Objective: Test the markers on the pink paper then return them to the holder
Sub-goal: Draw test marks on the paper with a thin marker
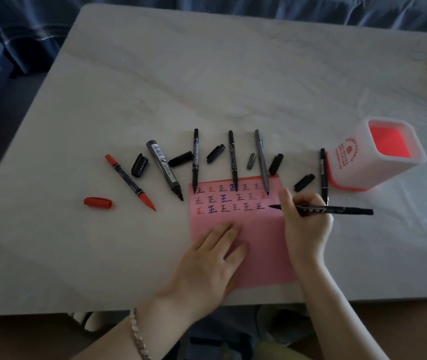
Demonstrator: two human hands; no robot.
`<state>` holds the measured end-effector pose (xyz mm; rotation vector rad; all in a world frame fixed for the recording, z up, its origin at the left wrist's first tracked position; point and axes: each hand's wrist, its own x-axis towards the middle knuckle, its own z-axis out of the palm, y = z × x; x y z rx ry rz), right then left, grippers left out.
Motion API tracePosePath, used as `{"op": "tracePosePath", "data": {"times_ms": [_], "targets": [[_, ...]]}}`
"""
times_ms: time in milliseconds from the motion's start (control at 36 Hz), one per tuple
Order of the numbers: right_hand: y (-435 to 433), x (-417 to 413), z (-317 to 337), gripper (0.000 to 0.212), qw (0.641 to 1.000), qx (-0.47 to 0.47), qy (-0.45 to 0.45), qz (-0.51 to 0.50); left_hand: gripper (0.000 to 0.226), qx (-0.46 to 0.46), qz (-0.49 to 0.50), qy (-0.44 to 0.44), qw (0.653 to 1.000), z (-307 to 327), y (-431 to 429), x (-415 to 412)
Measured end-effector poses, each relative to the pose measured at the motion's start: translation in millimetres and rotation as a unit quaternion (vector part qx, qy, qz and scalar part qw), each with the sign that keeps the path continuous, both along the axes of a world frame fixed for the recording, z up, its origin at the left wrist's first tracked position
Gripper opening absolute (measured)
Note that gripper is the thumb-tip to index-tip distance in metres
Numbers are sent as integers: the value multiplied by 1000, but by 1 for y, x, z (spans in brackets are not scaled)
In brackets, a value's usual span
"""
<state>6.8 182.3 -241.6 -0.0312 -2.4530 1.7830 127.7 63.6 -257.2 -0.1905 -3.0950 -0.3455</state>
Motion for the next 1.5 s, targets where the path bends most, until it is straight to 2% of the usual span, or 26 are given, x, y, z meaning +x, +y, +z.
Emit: {"op": "tracePosePath", "data": {"times_ms": [56, 139, 222, 278, 361, 417, 472, 528, 639, 722, 806, 972, 1028, 1083, 1139, 1222, 1361, 1500], "targets": [[6, 0, 3, 22, 1000, 3, -21, 17, 38, -18, -7, 14, 1000, -1, 2, -1], [20, -3, 11, 14, 995, -18, -86, 43, 66, -43, -4, -13, 999, 2, 6, -2], [36, -8, 22, 10, 977, -68, -178, 92, 61, -34, 14, -21, 999, 5, 11, -7], [46, -10, 31, 13, 969, -80, -204, 114, 49, -35, 17, -3, 999, 4, 14, -11], [60, -14, 40, 14, 977, -33, -179, 111, 28, -50, -1, 40, 998, 0, 18, -14], [67, -19, 42, 17, 982, 35, -155, 100, 40, -37, -16, 29, 999, -2, 19, -14], [73, -27, 45, 26, 980, 93, -146, 93, 45, -21, -35, 19, 999, -7, 18, -14], [76, -36, 48, 25, 976, 124, -143, 105, 47, -8, -49, 14, 999, -10, 15, -13], [70, -58, 51, 15, 956, 197, -143, 166, 48, 37, -49, 6, 998, -12, 13, -14], [53, -72, 54, 18, 941, 265, -98, 188, 48, 70, -42, 1, 997, -13, 14, -13], [33, -79, 58, 13, 930, 294, -61, 214, 48, 61, -35, -7, 997, -12, 15, -13], [3, -87, 47, 37, 889, 402, -88, 200, 48, 58, -34, -8, 998, -10, 15, -13], [4, -85, 43, 41, 885, 412, -91, 197, 48, 62, -36, -9, 997, -10, 15, -13], [11, -81, 41, 43, 899, 391, -92, 173, 47, 67, -37, -7, 997, -11, 15, -13], [23, -76, 41, 38, 920, 362, -69, 133, 47, 72, -35, -5, 997, -11, 15, -14], [45, -67, 39, 25, 934, 345, -36, 92, 47, 72, -33, -3, 997, -12, 16, -13], [66, -66, 29, 26, 926, 368, -66, 52, 47, 68, -32, 0, 997, -14, 16, -12], [62, -76, 16, 32, 932, 347, -100, 36, 47, 67, -30, -1, 997, -11, 16, -13]]}}
